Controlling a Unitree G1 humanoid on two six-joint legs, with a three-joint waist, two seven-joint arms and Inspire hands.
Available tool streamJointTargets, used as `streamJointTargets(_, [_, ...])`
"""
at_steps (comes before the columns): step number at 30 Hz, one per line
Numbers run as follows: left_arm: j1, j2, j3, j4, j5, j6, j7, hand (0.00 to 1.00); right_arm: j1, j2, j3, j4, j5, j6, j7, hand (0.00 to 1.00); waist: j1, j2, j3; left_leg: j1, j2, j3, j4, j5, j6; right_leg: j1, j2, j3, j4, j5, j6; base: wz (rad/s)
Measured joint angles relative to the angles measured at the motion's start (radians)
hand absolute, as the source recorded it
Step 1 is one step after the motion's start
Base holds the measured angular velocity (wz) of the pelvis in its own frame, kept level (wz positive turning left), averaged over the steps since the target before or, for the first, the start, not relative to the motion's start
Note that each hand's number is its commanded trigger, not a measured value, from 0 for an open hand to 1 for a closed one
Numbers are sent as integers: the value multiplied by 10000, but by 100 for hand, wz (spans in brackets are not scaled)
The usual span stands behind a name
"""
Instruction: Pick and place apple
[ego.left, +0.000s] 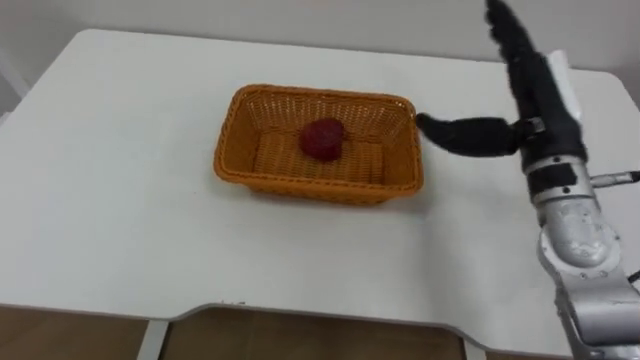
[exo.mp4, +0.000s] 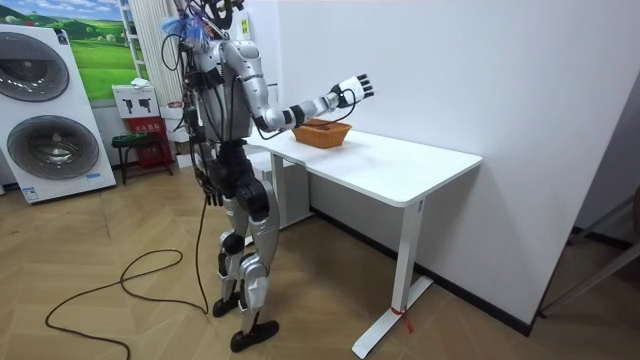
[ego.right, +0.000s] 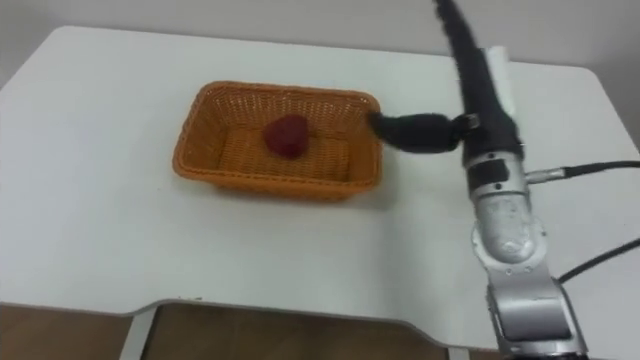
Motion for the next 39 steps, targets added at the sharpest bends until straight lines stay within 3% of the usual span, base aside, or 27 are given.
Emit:
streamJointTargets(10, [550,21,1082,2,7,-125,366,0,60,-441,-3544,426,958,-446,-3822,0,-860,-27,-23,35,11,185,-10,2,0,-72,9,146,24,0,0,-6])
streamJointTargets(13, [689,48,1220,-100,7,-79,372,0,91,-739,-4267,1739,1746,-516,-4805,0,-1042,-78,-47,80,13,220,-10,1,1,8,8,158,37,-1,1,-3])
streamJointTargets(16, [670,32,1384,-475,15,95,392,0,693,-826,-4450,3440,2199,-489,-5247,0,-1149,-119,-79,34,34,240,0,-1,-1,-26,26,207,33,0,0,-1])
streamJointTargets(20, [575,-36,1414,-475,30,141,546,0,1358,-764,-4320,7515,3047,46,-4810,0,-1112,-59,-104,89,21,264,-97,-10,6,6,18,295,40,3,-4,-1])
streamJointTargets(21, [580,-37,1414,-475,62,187,545,0,1416,-717,-4326,8034,3364,199,-4717,0,-1074,-70,-95,90,20,264,-110,-9,6,-1,17,297,41,3,-4,0])
streamJointTargets(23, [608,-46,1421,-464,93,339,537,0,1657,-480,-4321,9589,4361,592,-4336,0,-1071,114,-102,109,13,277,-176,-1,6,-24,18,296,35,0,-4,-4])
streamJointTargets(26, [605,-19,1623,-555,116,445,490,0,1807,-333,-4158,11377,4936,870,-3812,0,-1060,189,-115,148,-1,284,-174,8,-4,-24,7,297,59,-68,-13,0])
streamJointTargets(30, [553,-44,1770,-620,122,529,314,0,1964,11,-3822,12038,5155,1035,-3079,0,-1029,111,-95,172,-2,294,-113,17,-11,8,11,307,26,-75,-18,0])
streamJointTargets(33, [482,-43,1778,-620,119,699,147,0,1958,239,-3102,12633,5161,1073,-2124,0,-931,25,-34,312,5,316,-148,16,-13,43,26,341,-45,-74,-19,-1])
streamJointTargets(37, [401,-73,1762,-603,118,843,-185,0,1917,385,-2063,13348,5106,1623,-651,0,-712,-29,-8,255,-2,249,-48,-15,-12,165,19,285,-153,-75,-16,7])
streamJointTargets(39, [409,-77,1765,-585,116,911,-242,0,1973,451,-1764,13569,4912,1648,-128,0,-667,17,-10,264,3,227,2,-30,-17,165,25,280,-166,-75,-16,2])
